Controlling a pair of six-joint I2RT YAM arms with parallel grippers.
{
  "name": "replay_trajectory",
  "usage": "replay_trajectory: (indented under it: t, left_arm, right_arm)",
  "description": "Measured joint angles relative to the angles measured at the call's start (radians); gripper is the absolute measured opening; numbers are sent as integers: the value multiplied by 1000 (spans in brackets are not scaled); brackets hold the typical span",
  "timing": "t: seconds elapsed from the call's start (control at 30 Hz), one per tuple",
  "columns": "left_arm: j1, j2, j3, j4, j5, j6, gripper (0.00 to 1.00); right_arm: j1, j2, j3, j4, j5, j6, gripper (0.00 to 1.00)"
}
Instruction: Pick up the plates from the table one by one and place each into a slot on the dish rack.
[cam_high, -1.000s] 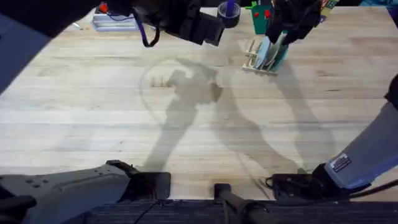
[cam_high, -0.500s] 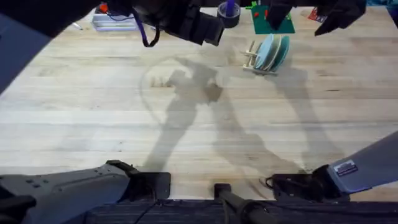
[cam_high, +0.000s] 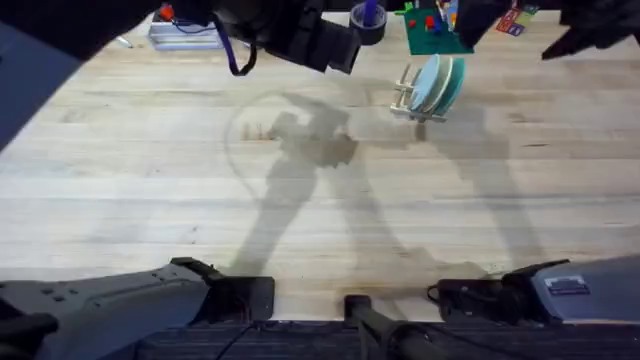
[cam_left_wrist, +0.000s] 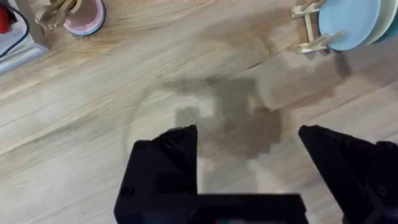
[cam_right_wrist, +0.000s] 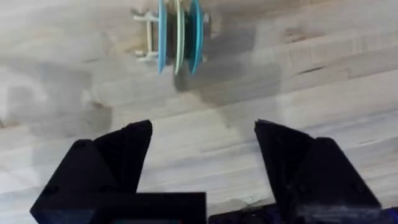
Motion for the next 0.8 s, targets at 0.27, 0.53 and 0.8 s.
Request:
replay_trajectory:
  t: [0.27, 0.53, 0.8]
  left_arm:
    - [0, 0, 0, 0, 0, 0, 995]
    - [0, 0, 0, -9, 0, 0, 995]
    - [0, 0, 0, -20, 0, 0, 995]
  right_arm:
    - [59, -230, -326, 102, 5, 15, 994]
    - [74, -448, -542, 165, -54, 7, 995]
    - [75, -528, -584, 151, -67, -20, 995]
